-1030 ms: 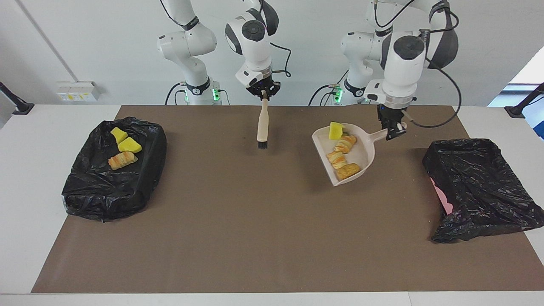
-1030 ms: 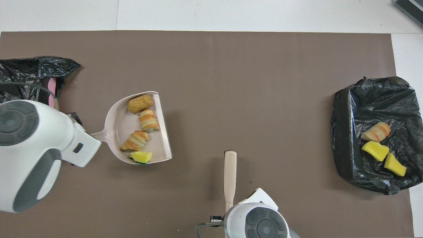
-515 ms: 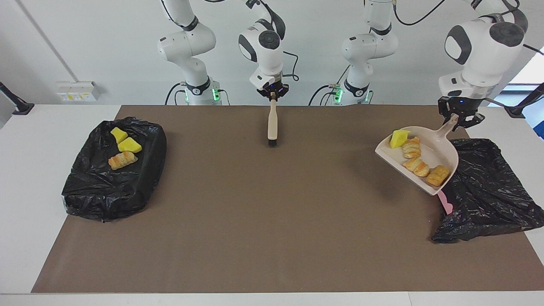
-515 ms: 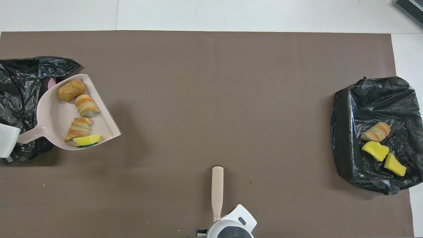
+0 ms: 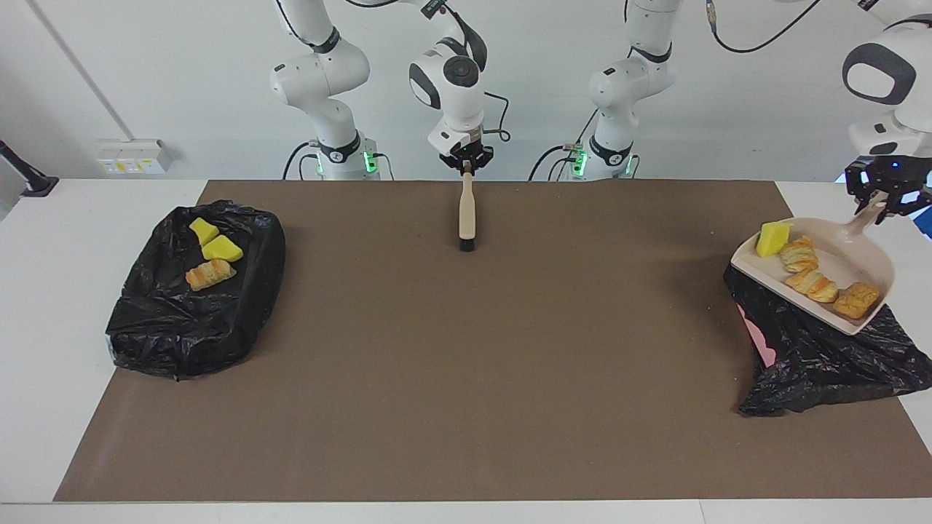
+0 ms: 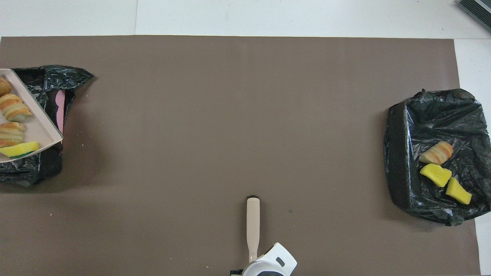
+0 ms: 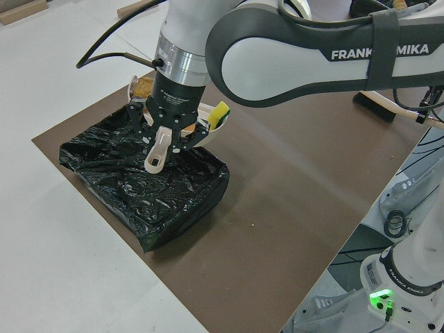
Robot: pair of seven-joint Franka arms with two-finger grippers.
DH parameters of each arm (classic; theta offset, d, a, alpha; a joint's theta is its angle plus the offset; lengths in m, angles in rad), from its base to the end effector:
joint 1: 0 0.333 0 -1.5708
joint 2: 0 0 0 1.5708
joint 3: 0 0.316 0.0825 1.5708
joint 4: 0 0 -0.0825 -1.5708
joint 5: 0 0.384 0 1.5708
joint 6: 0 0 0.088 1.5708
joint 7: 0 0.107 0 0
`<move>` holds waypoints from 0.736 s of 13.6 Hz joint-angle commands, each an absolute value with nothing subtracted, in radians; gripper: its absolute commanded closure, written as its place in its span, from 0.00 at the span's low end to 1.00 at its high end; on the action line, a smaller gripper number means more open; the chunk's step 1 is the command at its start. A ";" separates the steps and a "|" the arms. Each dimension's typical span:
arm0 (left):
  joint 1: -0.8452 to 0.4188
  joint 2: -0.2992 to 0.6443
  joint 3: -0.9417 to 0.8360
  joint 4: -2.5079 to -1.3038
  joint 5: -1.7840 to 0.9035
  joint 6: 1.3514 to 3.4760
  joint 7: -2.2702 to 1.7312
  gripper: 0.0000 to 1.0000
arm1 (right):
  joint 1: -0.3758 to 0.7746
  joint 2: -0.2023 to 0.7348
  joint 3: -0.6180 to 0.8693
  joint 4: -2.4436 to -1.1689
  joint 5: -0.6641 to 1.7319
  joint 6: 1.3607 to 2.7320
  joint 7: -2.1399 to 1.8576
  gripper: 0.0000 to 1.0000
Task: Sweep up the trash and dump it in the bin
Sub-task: 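Carry the dustpan to the trash bag nearest the left gripper and tip it, then lower the brush onto the mat and release it with the right gripper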
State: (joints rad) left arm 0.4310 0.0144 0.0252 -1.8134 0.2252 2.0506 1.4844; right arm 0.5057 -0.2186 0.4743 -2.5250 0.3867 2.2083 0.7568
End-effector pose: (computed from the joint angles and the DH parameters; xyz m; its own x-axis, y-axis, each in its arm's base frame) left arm 0.5237 0.2704 0.5464 0.4563 -0.8677 -0.1974 -0.8822 -0.4121 -0.2275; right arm 0.2327 0.3632 0.3382 0.9752 -0.0358 -0.2186 -0.0461 -0.9981 -0.0419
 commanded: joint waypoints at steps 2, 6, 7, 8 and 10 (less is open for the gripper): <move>0.451 0.193 0.026 -1.586 0.392 2.054 1.649 1.00 | 0.502 -0.190 0.474 -2.520 0.319 2.238 0.765 0.00; 0.443 0.213 0.026 -1.597 0.627 2.125 1.648 1.00 | 0.407 -0.186 0.469 -2.439 0.255 2.235 0.767 0.00; 0.439 0.213 0.026 -1.598 0.667 2.122 1.647 1.00 | 0.369 -0.187 0.466 -2.413 0.224 2.237 0.767 0.00; 0.433 0.213 0.026 -1.601 0.705 2.114 1.647 1.00 | 0.321 -0.187 0.468 -2.384 0.189 2.235 0.764 0.00; 0.398 0.212 0.026 -1.605 0.786 2.074 1.647 1.00 | 0.240 -0.187 0.466 -2.333 0.143 2.227 0.753 0.00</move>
